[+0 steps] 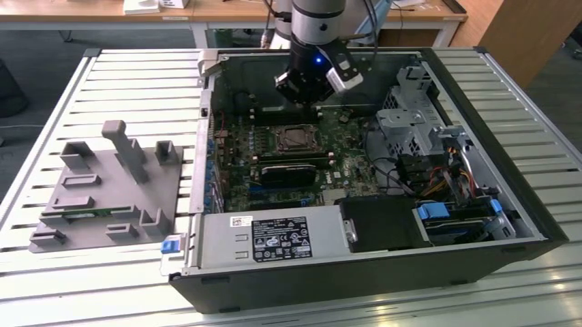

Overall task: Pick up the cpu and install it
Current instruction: 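Install the second cpu locking lever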

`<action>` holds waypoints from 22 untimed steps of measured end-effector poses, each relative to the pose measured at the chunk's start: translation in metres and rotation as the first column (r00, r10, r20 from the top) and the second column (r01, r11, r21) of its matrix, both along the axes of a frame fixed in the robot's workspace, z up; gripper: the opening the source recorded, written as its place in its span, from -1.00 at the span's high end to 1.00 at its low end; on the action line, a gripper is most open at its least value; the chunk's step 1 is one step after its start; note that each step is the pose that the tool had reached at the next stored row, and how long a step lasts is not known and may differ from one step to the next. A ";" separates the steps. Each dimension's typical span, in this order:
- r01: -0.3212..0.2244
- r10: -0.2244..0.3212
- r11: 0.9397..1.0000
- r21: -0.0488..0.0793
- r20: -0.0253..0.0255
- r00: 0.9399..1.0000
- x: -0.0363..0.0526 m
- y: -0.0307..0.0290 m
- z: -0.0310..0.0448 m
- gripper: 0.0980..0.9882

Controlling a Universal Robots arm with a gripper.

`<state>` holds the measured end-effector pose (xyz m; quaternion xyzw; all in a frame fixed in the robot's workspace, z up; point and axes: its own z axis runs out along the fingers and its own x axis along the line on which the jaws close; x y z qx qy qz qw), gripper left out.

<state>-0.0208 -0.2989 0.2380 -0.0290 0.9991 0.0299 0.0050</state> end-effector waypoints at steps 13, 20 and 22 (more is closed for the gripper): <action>0.000 0.000 1.000 0.000 0.000 1.000 -0.0002 -0.0290 0.0000 0.98; 0.000 0.000 1.000 0.000 0.000 1.000 -0.0005 -0.0373 -0.0006 0.98; 0.000 0.000 1.000 0.000 0.000 1.000 -0.0006 -0.0402 -0.0008 0.98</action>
